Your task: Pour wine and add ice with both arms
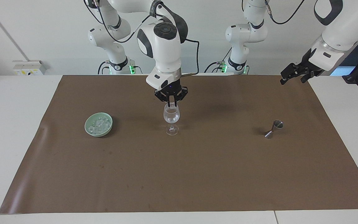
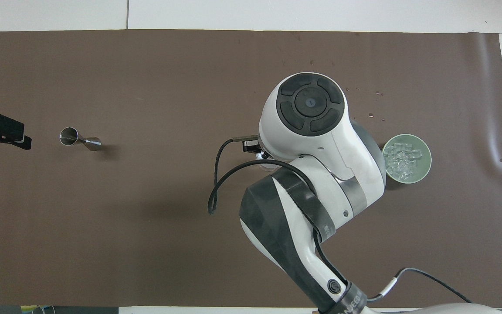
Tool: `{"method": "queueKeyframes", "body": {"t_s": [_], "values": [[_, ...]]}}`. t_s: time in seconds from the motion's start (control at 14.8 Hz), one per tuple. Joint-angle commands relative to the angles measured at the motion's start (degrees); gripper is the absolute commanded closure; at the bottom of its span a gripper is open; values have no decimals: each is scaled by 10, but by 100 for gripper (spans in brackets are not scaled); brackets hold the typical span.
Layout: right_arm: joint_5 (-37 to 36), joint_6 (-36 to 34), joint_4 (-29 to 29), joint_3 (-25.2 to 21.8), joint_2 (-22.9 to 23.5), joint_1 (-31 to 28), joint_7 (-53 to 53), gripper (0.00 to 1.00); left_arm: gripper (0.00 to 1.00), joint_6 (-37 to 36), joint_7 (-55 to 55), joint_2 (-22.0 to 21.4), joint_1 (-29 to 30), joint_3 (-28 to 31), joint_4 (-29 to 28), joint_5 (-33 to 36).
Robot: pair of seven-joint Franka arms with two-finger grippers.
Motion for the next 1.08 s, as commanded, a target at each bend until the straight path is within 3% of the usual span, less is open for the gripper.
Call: {"method": "queueKeyframes", "body": {"t_s": [0.0, 0.27, 0.68, 0.88, 1.01], "values": [[3, 14, -32, 3, -23, -3, 9, 81, 0, -6, 18, -29, 0, -2, -34, 12], [4, 14, -32, 3, -24, -2, 9, 71, 0, 8, 17, -34, 6, -3, -47, 12], [5, 17, -32, 3, -24, -1, 10, 68, 0, 64, 18, -38, 7, -4, -62, 24], [4, 3, -16, 2, -19, -7, 10, 67, 0, 65, 17, -38, 8, -4, -62, 24], [1, -30, 25, 0, -14, -8, 10, 62, 0, 66, 14, -38, 8, -4, -62, 24]]}}
